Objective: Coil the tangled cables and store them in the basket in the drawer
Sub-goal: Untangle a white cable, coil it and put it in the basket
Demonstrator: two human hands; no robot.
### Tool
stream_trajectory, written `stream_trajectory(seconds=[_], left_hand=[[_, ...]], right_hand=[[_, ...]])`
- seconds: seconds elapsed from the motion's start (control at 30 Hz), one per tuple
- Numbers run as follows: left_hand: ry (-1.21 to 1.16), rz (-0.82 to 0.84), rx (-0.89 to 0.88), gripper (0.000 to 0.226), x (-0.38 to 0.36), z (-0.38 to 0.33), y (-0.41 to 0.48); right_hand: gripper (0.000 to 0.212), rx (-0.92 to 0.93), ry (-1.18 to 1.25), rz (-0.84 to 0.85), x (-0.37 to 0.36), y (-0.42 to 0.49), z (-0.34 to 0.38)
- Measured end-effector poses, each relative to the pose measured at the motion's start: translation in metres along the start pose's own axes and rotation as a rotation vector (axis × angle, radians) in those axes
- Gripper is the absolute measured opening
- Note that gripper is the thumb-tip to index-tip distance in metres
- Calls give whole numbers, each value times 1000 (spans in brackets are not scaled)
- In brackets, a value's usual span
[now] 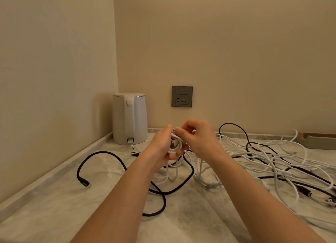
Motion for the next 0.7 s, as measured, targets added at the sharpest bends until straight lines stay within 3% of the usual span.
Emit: stream_trajectory(seconds=[0.23,0.33,0.43,0.53,0.7], left_hand=[[57,-94,16,37,18,2,5],[43,-102,28,35,19,3,4],[-5,-62,32,47,18,2,3],[0,-18,13,55,13,1,2],[2,-14,-117,56,6,-3,3]], right_hand=[[20,184,-347,227,-16,-7,16],[15,259,-463,154,-22,-11,18],[20,290,-537,71,-24,-11,18],[19,279,-459,53,-25,-8,13],[16,198,-125,-3,-21,-9,6]])
Point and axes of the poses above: each hand's wrist, its own y-axis towards the middle knuckle, its own x-axis out of the back of the hand, z = x × y, the point moved 6 cm from there along y, towards the middle knuckle, and after that the axes turned 1 degree about z, right-handed, at the moved point
